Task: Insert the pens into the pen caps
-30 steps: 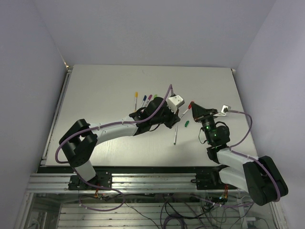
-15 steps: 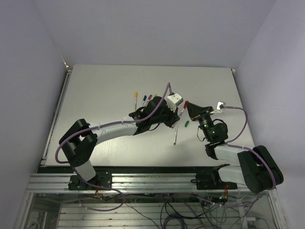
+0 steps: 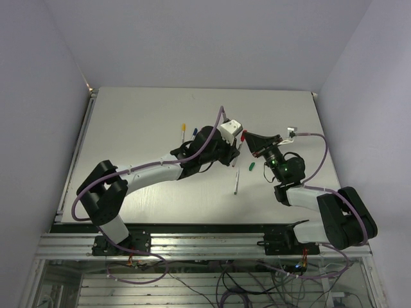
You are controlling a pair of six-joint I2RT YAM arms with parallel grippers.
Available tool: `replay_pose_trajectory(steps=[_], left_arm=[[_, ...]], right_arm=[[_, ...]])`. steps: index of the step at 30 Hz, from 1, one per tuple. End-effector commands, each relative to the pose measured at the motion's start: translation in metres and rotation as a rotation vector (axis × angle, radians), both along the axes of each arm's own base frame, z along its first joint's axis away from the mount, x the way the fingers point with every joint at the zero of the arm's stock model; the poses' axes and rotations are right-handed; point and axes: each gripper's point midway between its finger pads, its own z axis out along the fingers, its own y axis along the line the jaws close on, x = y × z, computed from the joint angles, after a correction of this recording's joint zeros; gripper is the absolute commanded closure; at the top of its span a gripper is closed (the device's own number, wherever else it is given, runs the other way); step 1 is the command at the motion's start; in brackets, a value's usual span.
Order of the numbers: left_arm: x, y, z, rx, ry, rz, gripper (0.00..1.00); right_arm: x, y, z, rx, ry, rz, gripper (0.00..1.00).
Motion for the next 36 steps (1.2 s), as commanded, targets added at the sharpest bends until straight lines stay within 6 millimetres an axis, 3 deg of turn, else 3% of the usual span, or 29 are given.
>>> replay_pose_trajectory(steps=[1, 10, 18, 23, 29, 32, 36], left_arm=[[0.014, -0.009, 0.122, -0.296, -0.201, -0.018, 0.93], [0.008, -0.001, 0.170, -0.446, -0.230, -0.098, 0.93], [0.016, 0.010, 0.189, -0.448, -0.301, -0.041, 0.93], [0.028, 0.022, 0.190, -0.419, -0.334, 0.042, 0.93], [0.032, 0.026, 0.184, -0.386, -0.337, 0.063, 0.93], [0.035, 0.030, 0.173, -0.339, -0.330, 0.082, 0.93], [0.039, 0.034, 0.138, -0.258, -0.264, 0.113, 0.88]], right_arm=[[-0.009, 0.020, -0.040, -0.139, 0.111, 0.108, 1.00], [-0.009, 0.028, -0.064, -0.256, 0.162, 0.163, 1.00], [-0.009, 0.039, -0.078, -0.282, 0.207, 0.219, 1.00], [-0.009, 0.041, -0.087, -0.341, 0.238, 0.211, 1.00], [-0.007, 0.034, -0.078, -0.333, 0.214, 0.156, 1.00], [0.001, 0.029, -0.072, -0.335, 0.211, 0.106, 1.00], [0.012, 0.015, -0.058, -0.330, 0.190, 0.006, 1.00]])
